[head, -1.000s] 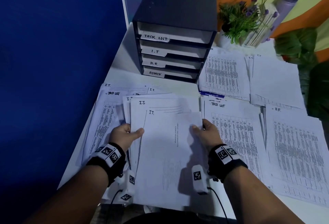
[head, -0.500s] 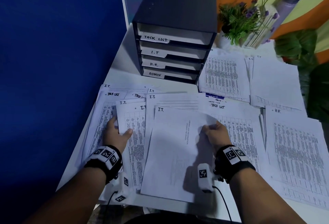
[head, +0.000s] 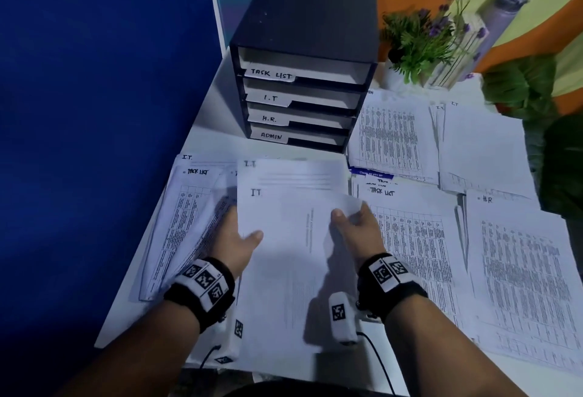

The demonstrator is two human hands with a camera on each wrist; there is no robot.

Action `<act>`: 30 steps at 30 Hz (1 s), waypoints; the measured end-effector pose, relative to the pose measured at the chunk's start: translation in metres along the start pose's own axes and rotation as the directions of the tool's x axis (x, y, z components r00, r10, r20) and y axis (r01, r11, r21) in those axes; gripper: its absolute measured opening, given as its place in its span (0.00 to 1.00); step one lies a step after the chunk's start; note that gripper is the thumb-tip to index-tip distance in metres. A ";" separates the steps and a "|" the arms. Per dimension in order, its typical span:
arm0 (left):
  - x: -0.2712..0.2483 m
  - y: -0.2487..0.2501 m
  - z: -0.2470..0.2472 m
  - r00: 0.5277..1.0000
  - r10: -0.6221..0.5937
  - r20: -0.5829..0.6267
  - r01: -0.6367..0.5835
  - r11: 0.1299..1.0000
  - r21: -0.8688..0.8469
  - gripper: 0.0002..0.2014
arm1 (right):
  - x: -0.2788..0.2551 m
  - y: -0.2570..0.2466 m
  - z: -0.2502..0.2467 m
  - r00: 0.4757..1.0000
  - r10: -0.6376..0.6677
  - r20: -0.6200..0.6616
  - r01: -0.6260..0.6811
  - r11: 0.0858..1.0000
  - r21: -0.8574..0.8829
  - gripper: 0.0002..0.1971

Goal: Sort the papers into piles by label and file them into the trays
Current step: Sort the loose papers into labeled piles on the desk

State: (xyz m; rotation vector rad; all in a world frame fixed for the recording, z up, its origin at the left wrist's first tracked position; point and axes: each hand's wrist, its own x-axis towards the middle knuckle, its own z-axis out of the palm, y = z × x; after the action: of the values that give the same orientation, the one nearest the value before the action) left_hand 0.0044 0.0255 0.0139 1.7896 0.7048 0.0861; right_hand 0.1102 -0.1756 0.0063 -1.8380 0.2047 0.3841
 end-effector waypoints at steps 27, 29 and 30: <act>0.022 0.087 0.037 0.931 0.115 -0.345 -0.194 0.960 -0.202 0.14 | 0.007 -0.013 -0.045 0.968 0.124 0.218 -0.189 0.932 0.309 0.15; 0.017 0.100 0.059 0.948 0.107 -0.301 -0.167 0.969 -0.180 0.14 | 0.005 -0.019 -0.053 0.963 0.082 0.257 -0.195 0.870 0.452 0.06; 0.016 0.103 0.071 0.964 0.105 -0.246 -0.149 0.975 -0.167 0.13 | 0.009 -0.018 -0.057 0.977 0.076 0.198 -0.166 0.852 0.496 0.04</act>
State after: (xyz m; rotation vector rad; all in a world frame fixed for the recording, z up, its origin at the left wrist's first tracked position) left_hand 0.0881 -0.0438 0.0769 1.6593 0.7239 0.4438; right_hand 0.1338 -0.2246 0.0336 -1.2618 0.2762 0.5198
